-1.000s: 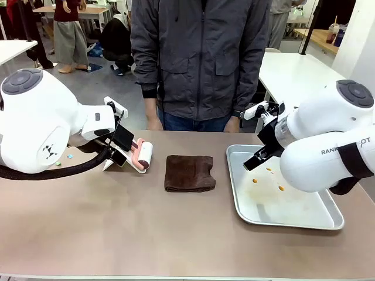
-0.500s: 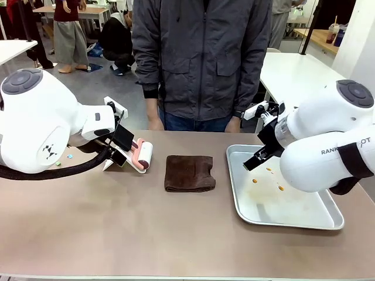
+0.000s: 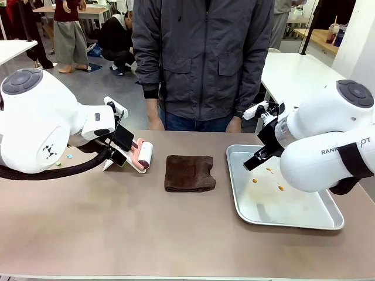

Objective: Clean the surface of the table.
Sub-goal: Hold the Lint Roller with your left hand and the towel with your right hand.

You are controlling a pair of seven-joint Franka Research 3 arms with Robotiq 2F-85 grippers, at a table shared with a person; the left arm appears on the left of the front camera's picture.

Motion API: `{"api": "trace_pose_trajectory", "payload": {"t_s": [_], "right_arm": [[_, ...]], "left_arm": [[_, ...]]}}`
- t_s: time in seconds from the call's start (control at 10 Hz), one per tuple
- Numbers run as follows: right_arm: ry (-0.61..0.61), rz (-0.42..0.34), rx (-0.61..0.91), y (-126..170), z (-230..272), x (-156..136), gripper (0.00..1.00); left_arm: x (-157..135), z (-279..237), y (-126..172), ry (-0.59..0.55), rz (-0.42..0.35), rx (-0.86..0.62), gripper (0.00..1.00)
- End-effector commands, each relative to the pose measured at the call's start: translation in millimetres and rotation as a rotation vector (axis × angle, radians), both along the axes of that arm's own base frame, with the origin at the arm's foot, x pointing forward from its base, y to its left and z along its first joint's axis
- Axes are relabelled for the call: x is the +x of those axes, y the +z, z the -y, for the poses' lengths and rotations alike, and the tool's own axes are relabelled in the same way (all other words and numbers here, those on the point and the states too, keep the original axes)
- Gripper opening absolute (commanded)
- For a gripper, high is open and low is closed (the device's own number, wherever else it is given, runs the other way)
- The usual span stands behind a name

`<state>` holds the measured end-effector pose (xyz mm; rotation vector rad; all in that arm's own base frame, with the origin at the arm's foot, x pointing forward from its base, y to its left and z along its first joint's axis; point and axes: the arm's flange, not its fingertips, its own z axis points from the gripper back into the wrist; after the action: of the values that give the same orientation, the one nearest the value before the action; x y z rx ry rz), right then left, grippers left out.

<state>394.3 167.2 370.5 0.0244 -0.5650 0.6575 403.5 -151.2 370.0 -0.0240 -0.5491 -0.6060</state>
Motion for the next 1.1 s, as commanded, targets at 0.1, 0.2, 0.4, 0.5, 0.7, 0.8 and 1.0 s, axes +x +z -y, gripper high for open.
{"api": "trace_pose_trajectory", "payload": {"t_s": [0.1, 0.2, 0.4, 0.5, 0.7, 0.8, 1.0], "right_arm": [[0.0, 0.0, 0.001, 0.1, 0.0, 0.1, 1.0], [0.0, 0.0, 0.001, 0.1, 0.0, 0.1, 1.0], [0.0, 0.0, 0.001, 0.1, 0.0, 0.1, 1.0], [0.0, 0.0, 0.0, 0.0, 0.0, 0.0, 1.0], [-0.106, -0.112, 0.043, 10.8, 1.9, -0.2, 1.0], [-0.16, -0.167, 0.074, 22.7, 7.5, -4.3, 1.0], [-0.229, -0.26, 0.131, 44.0, 22.0, -12.4, 1.0]], "left_arm": [[-0.1, 0.1, 0.0, -0.001, 0.0, 0.0, 1.0], [-0.1, 0.1, 0.0, -0.001, 0.0, 0.0, 1.0], [-0.1, 0.1, 0.0, -0.001, 0.0, 0.0, 1.0], [0.0, 0.0, 0.0, 0.0, 0.0, 0.0, 1.0], [-3.8, -10.4, 6.0, -0.02, -0.077, -0.048, 1.0], [-6.5, -17.9, 13.2, -0.018, -0.171, -0.057, 1.0], [-14.1, -27.0, 32.0, 0.057, -0.277, -0.069, 1.0]]}}
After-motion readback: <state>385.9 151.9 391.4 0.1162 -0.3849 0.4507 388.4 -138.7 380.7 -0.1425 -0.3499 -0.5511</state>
